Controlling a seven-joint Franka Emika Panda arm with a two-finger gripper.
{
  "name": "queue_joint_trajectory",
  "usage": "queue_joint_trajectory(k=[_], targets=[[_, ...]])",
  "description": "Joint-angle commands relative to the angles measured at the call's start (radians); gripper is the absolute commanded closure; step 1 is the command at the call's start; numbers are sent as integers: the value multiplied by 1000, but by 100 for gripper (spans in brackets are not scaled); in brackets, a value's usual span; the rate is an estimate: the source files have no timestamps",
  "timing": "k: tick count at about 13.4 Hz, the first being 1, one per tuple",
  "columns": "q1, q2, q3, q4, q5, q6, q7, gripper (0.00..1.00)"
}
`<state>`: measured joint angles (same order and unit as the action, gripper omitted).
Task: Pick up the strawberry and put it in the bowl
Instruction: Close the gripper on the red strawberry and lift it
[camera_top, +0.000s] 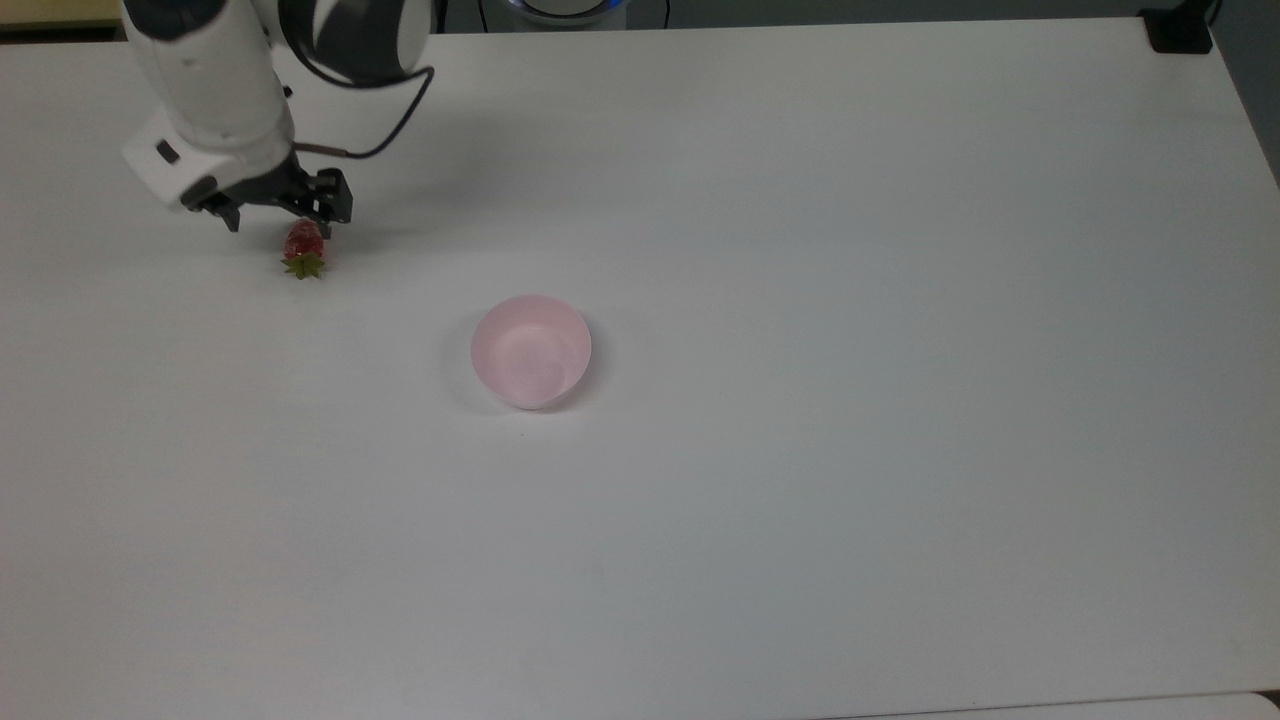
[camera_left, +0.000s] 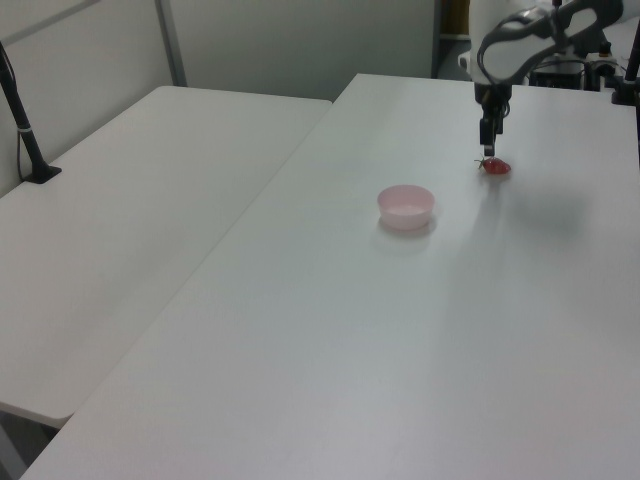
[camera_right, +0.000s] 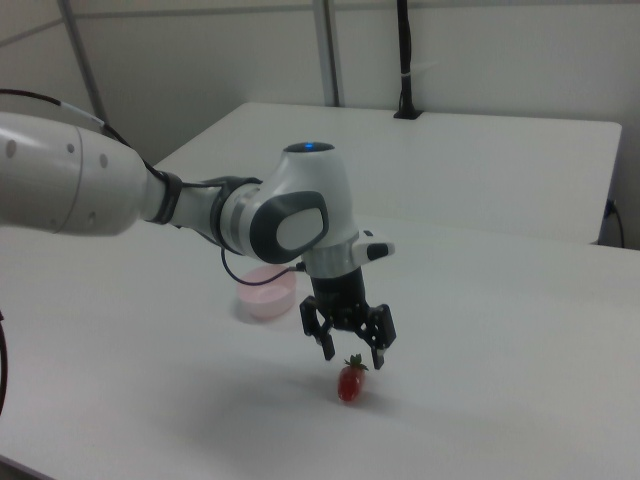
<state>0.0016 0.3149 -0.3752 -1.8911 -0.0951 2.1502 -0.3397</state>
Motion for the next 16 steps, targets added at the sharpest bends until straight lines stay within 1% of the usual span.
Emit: queue_joint_trajectory(k=[1,2,3,4,6,7,8,10,11,12,13,14,16], targets=[[38,42,-13,-45,-41,90,-18,15],[40,53,-13,-55,-41,117,-18,19],[40,55,-13,-56,-41,119,-19,31],[38,53,-13,-56,-41,119,-37,48],[38,50,-13,-56,-40,109,-47,65],[38,49,-13,-53,-38,105,-47,66],[37,41,-14,-48,-35,97,-54,71],[35,26,-16,-20,-26,56,-65,71],[35,20,-19,10,-14,34,-62,71],[38,10,-21,82,33,-28,-61,71],[49,9,-21,152,98,-89,-56,71],[75,9,-22,202,129,-122,-42,71],[127,9,-21,233,149,-128,31,71]])
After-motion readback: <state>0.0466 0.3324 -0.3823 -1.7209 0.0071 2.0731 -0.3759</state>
